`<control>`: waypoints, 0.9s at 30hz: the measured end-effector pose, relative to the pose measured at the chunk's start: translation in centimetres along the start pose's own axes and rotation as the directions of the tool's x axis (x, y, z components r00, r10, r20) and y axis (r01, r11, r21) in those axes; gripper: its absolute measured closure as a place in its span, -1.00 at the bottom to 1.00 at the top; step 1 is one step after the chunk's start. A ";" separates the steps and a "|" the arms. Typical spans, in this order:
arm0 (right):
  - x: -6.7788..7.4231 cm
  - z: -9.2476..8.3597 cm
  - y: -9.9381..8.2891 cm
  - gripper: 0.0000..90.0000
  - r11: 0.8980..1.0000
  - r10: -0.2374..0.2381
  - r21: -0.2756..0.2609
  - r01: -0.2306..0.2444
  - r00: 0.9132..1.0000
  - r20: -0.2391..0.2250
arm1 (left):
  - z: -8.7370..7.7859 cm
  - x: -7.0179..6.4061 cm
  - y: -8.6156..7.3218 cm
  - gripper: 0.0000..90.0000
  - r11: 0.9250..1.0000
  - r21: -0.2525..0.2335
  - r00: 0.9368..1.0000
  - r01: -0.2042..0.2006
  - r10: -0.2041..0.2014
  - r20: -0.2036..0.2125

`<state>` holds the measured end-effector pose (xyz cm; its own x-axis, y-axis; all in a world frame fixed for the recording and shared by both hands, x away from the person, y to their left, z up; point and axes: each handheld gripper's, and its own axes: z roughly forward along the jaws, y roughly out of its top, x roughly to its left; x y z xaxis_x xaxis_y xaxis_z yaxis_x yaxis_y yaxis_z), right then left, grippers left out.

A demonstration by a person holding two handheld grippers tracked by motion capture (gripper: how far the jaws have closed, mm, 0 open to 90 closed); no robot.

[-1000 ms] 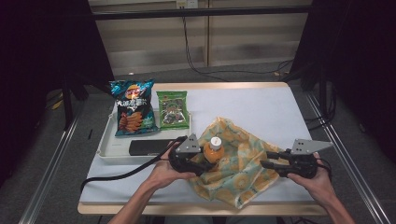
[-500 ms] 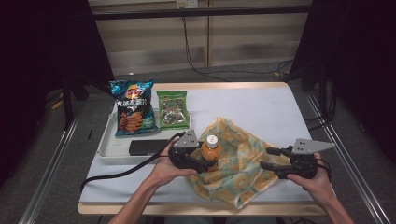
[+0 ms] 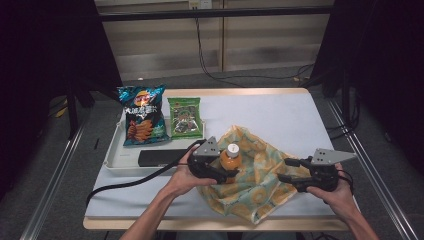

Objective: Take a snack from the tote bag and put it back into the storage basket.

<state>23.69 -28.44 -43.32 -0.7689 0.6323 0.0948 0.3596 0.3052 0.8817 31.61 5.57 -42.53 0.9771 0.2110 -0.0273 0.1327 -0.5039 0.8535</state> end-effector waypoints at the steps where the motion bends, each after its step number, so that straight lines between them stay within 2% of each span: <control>1: 0.0 0.0 0.0 -0.16 1.000 -0.005 0.002 0.005 1.000 0.000 | 0.0 0.0 0.0 -0.27 1.000 0.004 1.000 0.013 -0.013 -0.007; 4: 0.1 -0.1 0.0 -0.16 1.000 -0.005 -0.001 0.005 1.000 0.001 | -0.2 -0.1 0.1 -0.27 1.000 0.010 1.000 0.006 -0.006 -0.016; 5: 0.1 -0.2 -0.1 -0.15 1.000 -0.002 -0.001 0.002 1.000 0.001 | -0.6 -0.2 0.2 -0.26 0.999 -0.010 0.999 0.031 -0.031 -0.020; 6: 0.1 -0.2 -0.1 -0.15 1.000 -0.002 -0.001 0.002 1.000 0.001 | -0.6 -0.2 0.2 -0.26 0.999 -0.010 0.999 0.031 -0.031 -0.020; 7: 0.0 -0.2 -0.1 -0.16 1.000 -0.001 -0.006 0.001 1.000 0.001 | -1.2 -0.2 0.6 -0.26 0.999 -0.026 0.999 0.023 -0.024 -0.037; 10: 0.2 -0.2 -0.1 -0.20 1.000 0.001 -0.015 -0.001 1.000 0.007 | -1.9 -0.2 0.9 -0.26 0.998 -0.051 0.998 0.043 -0.045 -0.037; 14: 0.6 -0.4 0.0 -0.46 0.999 -0.001 -0.052 0.004 0.998 0.056 | -2.9 -0.3 1.4 -0.26 0.995 -0.084 0.995 0.056 -0.062 -0.073; 15: 0.6 -0.4 0.0 -0.46 0.999 -0.001 -0.052 0.004 0.998 0.056 | -3.1 -0.3 1.5 -0.26 0.993 -0.095 0.994 0.067 -0.074 -0.077; 17: 0.9 -0.5 0.0 -0.55 0.998 -0.003 -0.068 0.009 0.996 0.093 | -3.6 -0.2 1.7 -0.26 0.993 -0.101 0.994 0.064 -0.072 -0.088; 19: 1.3 -0.8 0.2 -0.69 0.995 0.002 -0.103 0.012 0.991 0.132 | -4.1 -0.1 1.9 -0.26 0.992 -0.102 0.992 0.079 -0.088 -0.087; 20: 1.3 -0.8 0.2 -0.69 0.995 0.002 -0.103 0.012 0.991 0.132 | -4.4 -0.1 2.1 -0.26 0.992 -0.094 0.993 0.078 -0.086 -0.084; 23: 1.4 -1.2 0.4 -0.77 0.991 0.026 -0.136 -0.007 0.990 0.139 | -5.2 -0.1 2.3 -0.26 0.989 -0.113 0.990 0.090 -0.101 -0.098; 26: 1.6 -1.4 0.4 -0.80 0.990 0.024 -0.139 -0.003 0.989 0.149 | -6.1 0.1 2.7 -0.26 0.987 -0.130 0.988 0.092 -0.107 -0.109; 27: 1.7 -1.6 0.4 -0.83 0.991 0.023 -0.136 -0.002 0.989 0.148 | -6.5 0.3 3.0 -0.26 0.983 -0.152 0.987 0.099 -0.117 -0.114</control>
<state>21.68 -28.38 -42.04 -0.6740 0.7373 0.0453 0.2860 0.2039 0.9363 31.17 9.61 -36.62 0.9294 0.3628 -0.0671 0.2018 -0.3477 0.9156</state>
